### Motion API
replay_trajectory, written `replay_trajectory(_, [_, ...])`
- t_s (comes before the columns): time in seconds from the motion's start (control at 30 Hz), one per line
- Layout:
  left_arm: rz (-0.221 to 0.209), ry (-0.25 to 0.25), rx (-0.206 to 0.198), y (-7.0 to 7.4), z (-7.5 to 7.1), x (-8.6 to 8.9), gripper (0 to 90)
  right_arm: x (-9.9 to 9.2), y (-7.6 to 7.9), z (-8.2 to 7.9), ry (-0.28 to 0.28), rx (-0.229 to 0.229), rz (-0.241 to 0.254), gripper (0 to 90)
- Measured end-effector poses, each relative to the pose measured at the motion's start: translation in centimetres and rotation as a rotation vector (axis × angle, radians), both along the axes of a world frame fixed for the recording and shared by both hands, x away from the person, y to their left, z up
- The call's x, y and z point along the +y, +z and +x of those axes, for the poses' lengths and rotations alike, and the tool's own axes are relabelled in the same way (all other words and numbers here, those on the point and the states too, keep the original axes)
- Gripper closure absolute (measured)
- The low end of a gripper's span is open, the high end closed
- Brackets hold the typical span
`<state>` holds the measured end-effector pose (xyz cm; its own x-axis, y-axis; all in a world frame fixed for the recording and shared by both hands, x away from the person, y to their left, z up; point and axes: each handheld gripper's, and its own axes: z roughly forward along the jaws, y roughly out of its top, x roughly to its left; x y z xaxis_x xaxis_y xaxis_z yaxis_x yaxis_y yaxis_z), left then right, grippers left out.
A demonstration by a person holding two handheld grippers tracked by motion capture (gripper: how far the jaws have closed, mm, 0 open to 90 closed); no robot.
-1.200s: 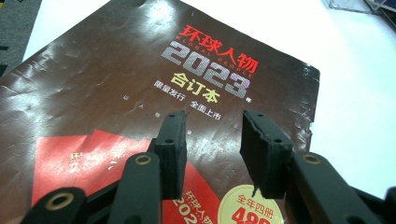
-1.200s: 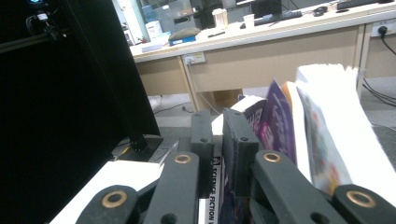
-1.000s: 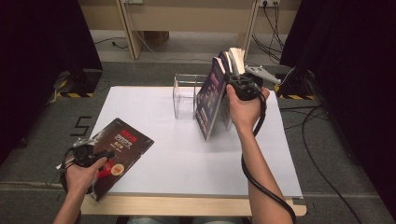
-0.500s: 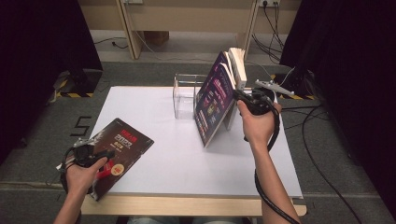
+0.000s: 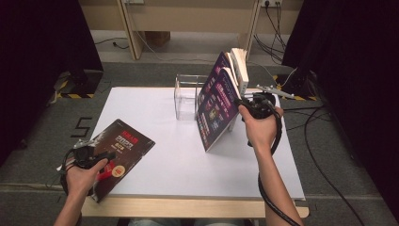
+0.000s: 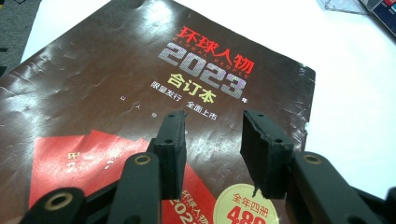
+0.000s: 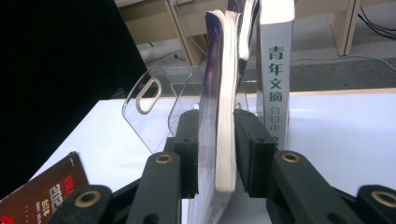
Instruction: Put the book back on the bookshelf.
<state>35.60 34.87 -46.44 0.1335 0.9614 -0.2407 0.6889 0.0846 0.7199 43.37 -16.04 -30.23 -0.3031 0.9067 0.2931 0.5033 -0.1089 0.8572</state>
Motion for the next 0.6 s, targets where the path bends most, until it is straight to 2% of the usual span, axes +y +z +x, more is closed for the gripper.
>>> replay_trajectory(0.07, [-0.001, -0.001, -0.001, 0.0, 0.0, 0.0, 59.5, -0.1, 0.1, 0.5, -0.001, 0.019, -0.004, 67.7])
replay_trajectory(0.33, [0.000, -0.004, 0.000, 0.0, 0.0, 0.0, 59.2, -0.3, -0.2, 1.8, 0.013, 0.090, -0.011, 64.9])
replay_trajectory(0.6, [0.000, -0.010, 0.001, -0.1, 0.0, -0.1, 59.2, -0.2, 0.0, 2.5, 0.019, 0.122, -0.039, 71.4])
